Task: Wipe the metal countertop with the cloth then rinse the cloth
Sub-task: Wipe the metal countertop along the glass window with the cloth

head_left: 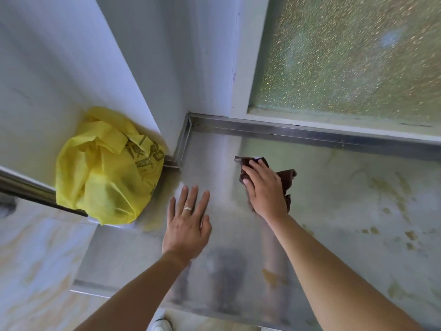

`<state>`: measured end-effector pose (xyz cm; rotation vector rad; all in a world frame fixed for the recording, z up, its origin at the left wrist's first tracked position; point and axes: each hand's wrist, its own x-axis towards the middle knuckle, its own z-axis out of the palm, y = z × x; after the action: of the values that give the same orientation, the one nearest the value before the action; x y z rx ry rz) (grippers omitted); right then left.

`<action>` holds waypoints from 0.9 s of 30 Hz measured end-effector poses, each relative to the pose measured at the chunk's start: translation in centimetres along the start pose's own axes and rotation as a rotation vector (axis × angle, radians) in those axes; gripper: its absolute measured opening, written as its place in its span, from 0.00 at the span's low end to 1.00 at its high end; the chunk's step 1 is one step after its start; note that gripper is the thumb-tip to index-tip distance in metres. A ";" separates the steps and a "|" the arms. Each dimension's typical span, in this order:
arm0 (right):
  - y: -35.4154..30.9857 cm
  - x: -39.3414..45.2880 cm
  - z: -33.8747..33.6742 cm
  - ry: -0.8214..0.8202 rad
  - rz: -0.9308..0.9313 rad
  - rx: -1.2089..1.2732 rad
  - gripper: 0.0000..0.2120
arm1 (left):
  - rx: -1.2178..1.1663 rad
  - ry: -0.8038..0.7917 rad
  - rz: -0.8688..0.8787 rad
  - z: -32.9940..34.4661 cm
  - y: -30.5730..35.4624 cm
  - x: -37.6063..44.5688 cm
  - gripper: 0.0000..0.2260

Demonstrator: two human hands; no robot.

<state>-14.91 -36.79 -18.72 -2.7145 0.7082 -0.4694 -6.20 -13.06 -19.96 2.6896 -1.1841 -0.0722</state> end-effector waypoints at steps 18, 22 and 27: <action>-11.9 -23.0 -1.6 -0.054 0.040 -0.022 0.21 | -0.049 -0.104 0.097 -2.1 2.5 -3.8 0.26; -8.9 -21.3 -2.0 -0.071 0.032 -0.023 0.21 | -0.023 -0.171 0.116 -1.1 4.7 -3.5 0.28; -2.2 -17.5 -3.0 0.004 0.076 -0.044 0.20 | -0.007 -0.153 0.078 0.5 7.6 -1.7 0.27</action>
<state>-29.61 -26.55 -19.30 -2.7167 0.8296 -0.4459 -12.92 -16.93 -18.93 2.6689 -1.3276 -0.2745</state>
